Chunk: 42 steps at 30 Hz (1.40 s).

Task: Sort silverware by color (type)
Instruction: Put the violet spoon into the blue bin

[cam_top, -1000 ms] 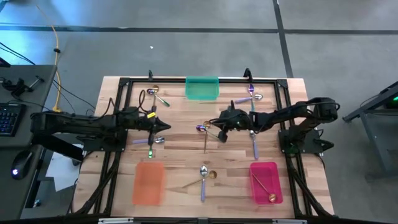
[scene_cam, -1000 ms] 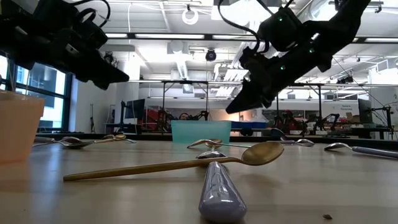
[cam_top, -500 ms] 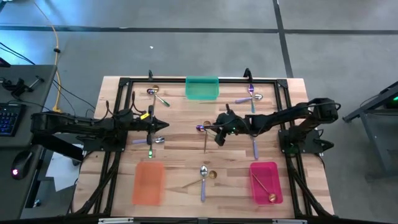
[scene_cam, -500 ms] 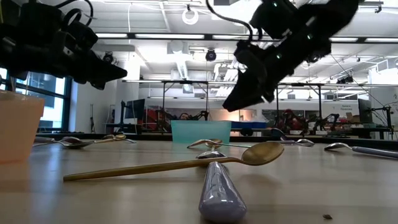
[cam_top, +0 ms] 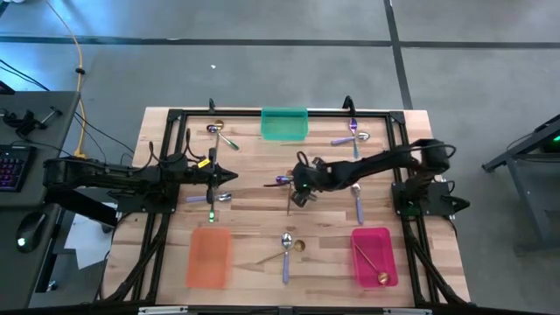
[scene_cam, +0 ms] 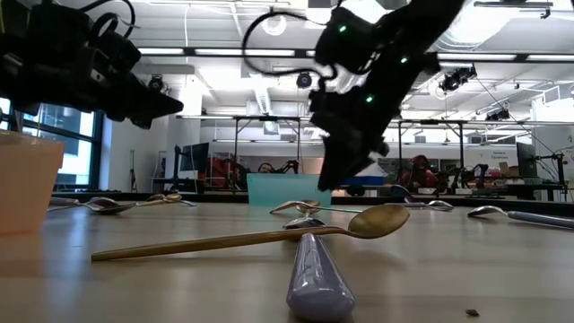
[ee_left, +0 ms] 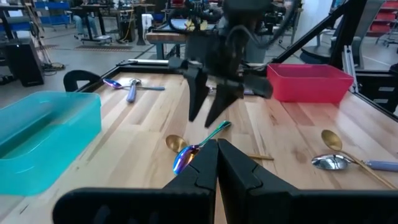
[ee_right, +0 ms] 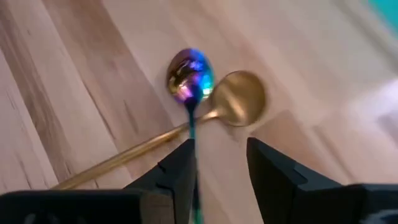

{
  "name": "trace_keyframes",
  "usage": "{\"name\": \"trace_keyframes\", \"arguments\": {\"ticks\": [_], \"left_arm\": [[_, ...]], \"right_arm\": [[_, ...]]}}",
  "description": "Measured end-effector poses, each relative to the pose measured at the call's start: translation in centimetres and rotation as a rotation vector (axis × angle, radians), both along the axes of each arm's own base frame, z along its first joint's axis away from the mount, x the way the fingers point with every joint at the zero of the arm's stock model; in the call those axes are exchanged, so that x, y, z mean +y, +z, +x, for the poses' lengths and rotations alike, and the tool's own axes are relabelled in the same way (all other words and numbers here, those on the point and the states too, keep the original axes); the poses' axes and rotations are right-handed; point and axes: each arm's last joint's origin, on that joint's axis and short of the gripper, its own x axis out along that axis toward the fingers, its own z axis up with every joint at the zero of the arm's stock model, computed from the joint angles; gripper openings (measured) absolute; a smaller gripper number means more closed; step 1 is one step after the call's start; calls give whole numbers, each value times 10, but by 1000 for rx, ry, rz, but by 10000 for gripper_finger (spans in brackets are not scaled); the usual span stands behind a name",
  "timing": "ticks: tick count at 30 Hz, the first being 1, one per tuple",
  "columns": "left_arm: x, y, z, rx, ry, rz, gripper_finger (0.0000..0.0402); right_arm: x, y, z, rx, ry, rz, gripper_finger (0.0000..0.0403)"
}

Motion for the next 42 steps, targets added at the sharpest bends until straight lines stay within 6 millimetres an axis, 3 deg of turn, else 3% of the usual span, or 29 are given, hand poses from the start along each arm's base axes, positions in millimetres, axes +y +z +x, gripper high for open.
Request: {"name": "trace_keyframes", "arguments": {"ticks": [10,21,27,32,42], "left_arm": [[0,-4,0,39,0,-10,0],[0,-4,0,41,-2,-17,0],[0,-4,0,44,-1,-23,0],[0,-4,0,44,2,-44,0],[0,-2,0,23,3,-39,0]], "right_arm": [[-10,-26,30,127,-8,38,132],[-12,-23,29,138,66,36,6],[-18,5,25,68,87,28,4],[-37,31,19,-3,79,-8,3],[-123,76,16,-90,74,-153,1]]}}
